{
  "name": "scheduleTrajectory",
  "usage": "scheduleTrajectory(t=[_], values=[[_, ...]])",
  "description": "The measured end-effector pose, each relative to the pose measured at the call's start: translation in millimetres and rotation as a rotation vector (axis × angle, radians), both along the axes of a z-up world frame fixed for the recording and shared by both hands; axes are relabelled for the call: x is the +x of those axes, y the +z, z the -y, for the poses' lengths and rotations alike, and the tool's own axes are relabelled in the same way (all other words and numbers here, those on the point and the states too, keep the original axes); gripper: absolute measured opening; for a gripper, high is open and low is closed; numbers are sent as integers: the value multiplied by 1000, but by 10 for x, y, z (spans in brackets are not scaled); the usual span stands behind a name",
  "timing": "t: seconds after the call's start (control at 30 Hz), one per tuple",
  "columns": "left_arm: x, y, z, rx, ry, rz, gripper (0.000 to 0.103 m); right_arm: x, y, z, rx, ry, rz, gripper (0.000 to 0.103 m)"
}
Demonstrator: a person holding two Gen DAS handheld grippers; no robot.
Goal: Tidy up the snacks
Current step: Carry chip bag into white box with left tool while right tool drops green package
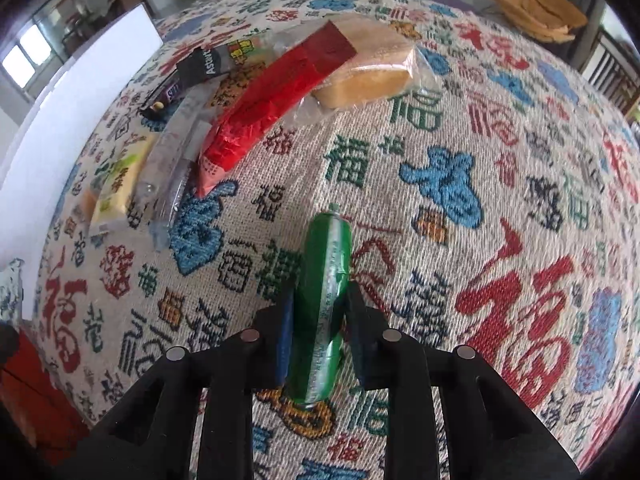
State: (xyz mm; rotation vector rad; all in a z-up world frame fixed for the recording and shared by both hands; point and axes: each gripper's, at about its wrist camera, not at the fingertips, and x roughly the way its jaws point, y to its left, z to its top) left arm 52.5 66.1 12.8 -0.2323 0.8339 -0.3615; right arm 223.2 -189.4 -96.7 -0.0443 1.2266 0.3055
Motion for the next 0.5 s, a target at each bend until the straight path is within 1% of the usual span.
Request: scheduleTrajectory(t=[0.03, 0.1, 0.2, 0.27, 0.33, 0.4, 0.43, 0.5], values=[[-23, 68, -83, -12, 11, 2, 49, -21, 20, 48, 22, -7, -14, 23], [-50, 229, -278, -34, 37, 4, 49, -108, 130, 112, 72, -20, -10, 23], [-103, 503, -686, -42, 99, 32, 49, -240, 417, 87, 215, -18, -13, 23], [-114, 677, -1013, -33, 157, 50, 49, -314, 714, -95, 320, 19, -2, 23], [-89, 811, -1384, -6, 236, 63, 49, -347, 1047, -427, 408, 82, 23, 23], [-46, 889, -1741, 48, 327, 61, 49, -379, 1386, -851, 497, 161, 43, 23], [-24, 899, -1893, 68, 366, 53, 49, -399, 1575, -1146, 540, 212, 57, 23], [25, 865, -2180, 113, 441, 25, 50, -481, 1852, -1648, 593, 307, 84, 23]])
